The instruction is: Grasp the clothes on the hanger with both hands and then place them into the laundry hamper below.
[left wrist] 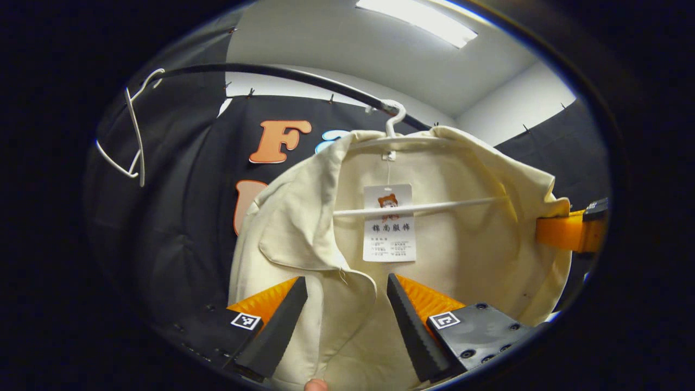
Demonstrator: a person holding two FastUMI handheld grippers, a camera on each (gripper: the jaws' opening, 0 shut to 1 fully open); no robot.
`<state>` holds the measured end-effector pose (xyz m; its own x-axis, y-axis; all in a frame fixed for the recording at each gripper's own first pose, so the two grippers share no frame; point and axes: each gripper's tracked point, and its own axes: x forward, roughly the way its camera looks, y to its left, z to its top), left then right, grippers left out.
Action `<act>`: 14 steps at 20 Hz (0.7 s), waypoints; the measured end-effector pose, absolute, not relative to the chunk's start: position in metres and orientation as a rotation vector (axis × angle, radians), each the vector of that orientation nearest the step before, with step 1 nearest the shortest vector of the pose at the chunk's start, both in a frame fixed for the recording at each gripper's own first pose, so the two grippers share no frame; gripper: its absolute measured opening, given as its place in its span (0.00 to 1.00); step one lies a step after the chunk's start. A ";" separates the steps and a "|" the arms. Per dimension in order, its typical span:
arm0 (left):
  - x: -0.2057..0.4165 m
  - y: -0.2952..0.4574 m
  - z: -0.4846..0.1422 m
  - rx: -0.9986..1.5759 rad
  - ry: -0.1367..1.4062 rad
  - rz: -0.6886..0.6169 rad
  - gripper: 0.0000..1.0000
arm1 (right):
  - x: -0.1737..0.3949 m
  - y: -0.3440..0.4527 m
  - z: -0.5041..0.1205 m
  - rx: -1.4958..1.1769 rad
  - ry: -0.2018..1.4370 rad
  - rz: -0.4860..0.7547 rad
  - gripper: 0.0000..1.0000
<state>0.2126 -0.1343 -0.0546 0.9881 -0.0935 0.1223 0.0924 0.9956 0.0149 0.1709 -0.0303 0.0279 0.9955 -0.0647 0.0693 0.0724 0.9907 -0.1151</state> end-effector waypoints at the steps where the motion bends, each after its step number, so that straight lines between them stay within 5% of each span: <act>1: 0.219 -0.135 -0.062 0.020 -0.111 -0.078 0.96 | 0.172 -0.031 0.027 -0.124 -0.068 -0.070 0.02; 13: 0.242 -0.013 -0.059 0.248 -0.140 0.270 0.96 | 0.179 -0.028 0.018 -0.112 -0.047 -0.063 0.02; 14: 0.242 -0.004 -0.053 0.237 -0.144 0.266 0.82 | 0.179 -0.027 0.018 -0.115 -0.044 -0.065 0.01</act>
